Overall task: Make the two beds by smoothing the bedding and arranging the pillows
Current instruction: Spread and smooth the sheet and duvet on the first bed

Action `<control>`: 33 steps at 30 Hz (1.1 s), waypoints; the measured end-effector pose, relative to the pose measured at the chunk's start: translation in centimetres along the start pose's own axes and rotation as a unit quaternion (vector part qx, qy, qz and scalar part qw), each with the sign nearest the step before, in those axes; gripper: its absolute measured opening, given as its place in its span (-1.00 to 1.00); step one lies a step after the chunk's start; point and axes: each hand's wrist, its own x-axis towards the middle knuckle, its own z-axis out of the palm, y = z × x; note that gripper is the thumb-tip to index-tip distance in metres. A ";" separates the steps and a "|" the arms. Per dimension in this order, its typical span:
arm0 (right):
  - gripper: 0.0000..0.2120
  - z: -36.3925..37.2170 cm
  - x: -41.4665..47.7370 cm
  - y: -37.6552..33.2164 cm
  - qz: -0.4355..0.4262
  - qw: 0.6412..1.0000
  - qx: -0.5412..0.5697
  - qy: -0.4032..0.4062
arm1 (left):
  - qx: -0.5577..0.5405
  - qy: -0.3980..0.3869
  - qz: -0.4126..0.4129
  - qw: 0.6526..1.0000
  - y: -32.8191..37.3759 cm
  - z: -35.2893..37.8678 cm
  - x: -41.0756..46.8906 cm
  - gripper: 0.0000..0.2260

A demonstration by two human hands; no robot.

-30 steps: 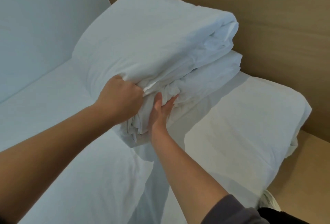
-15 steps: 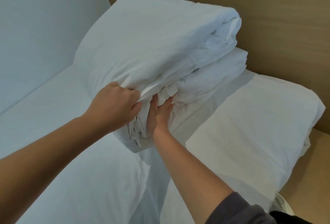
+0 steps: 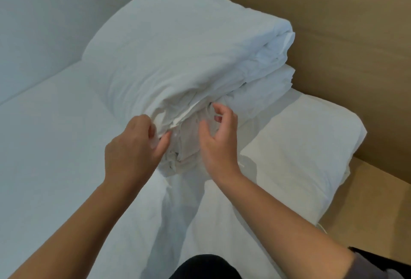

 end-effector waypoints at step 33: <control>-0.74 2.7 -2.1 -4.2 0.004 0.956 -0.228 -0.184 | -0.184 -0.199 0.012 0.962 -7.7 2.9 -4.2 -0.26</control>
